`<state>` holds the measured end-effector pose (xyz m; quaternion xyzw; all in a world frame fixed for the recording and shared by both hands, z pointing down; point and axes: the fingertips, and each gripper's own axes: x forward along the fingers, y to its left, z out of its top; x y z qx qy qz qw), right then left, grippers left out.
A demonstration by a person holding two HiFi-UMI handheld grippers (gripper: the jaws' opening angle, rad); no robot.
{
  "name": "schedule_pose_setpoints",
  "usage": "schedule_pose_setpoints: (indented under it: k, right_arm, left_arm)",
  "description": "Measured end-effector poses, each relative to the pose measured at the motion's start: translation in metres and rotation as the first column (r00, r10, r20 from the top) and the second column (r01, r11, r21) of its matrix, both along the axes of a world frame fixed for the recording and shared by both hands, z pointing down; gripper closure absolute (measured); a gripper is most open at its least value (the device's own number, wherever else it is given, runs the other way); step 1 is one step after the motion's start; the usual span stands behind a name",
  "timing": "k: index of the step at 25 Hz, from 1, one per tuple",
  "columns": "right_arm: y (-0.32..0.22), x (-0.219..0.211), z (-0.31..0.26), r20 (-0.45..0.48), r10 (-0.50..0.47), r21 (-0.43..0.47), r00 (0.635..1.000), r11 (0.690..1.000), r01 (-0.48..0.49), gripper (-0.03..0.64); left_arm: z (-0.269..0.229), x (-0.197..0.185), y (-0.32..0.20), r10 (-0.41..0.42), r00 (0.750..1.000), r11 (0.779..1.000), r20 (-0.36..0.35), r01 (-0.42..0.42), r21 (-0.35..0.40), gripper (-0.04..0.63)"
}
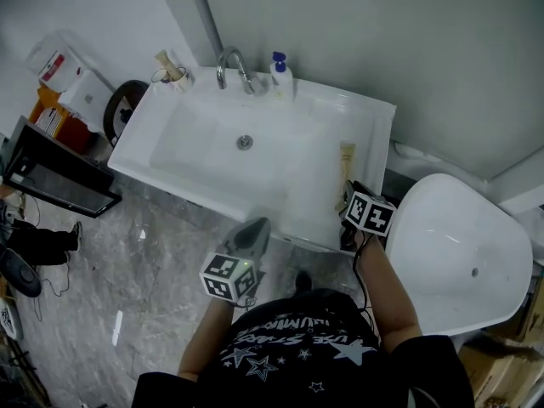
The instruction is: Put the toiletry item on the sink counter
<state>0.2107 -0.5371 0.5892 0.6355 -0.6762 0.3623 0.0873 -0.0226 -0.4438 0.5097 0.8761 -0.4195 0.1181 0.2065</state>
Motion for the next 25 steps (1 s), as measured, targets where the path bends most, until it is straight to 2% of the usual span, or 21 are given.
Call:
schedule_pose_setpoints:
  k: [5, 11, 18, 25]
  right_arm:
    - [0.016, -0.005, -0.018, -0.014, 0.013, 0.044, 1.0, 0.999, -0.013, 0.543]
    - [0.046, -0.029, -0.044, -0.086, -0.023, 0.124, 0.996, 0.992, 0.034, 0.543]
    - [0.097, -0.065, -0.061, -0.113, -0.057, 0.169, 0.992, 0.983, 0.076, 0.543]
    - [0.166, -0.114, -0.058, -0.137, -0.123, 0.167, 0.983, 0.975, 0.145, 0.543]
  left_arm:
    - [-0.009, -0.013, 0.02, -0.001, 1.0, 1.0, -0.003, 0.001, 0.023, 0.575]
    - [-0.014, -0.044, 0.058, -0.02, 1.0, 0.999, -0.009, 0.02, 0.034, 0.575]
    - [-0.017, -0.084, 0.109, -0.056, 0.998, 0.998, -0.019, 0.056, 0.042, 0.575]
    - [-0.018, -0.105, 0.173, -0.009, 1.0, 0.998, 0.004, 0.009, 0.068, 0.575]
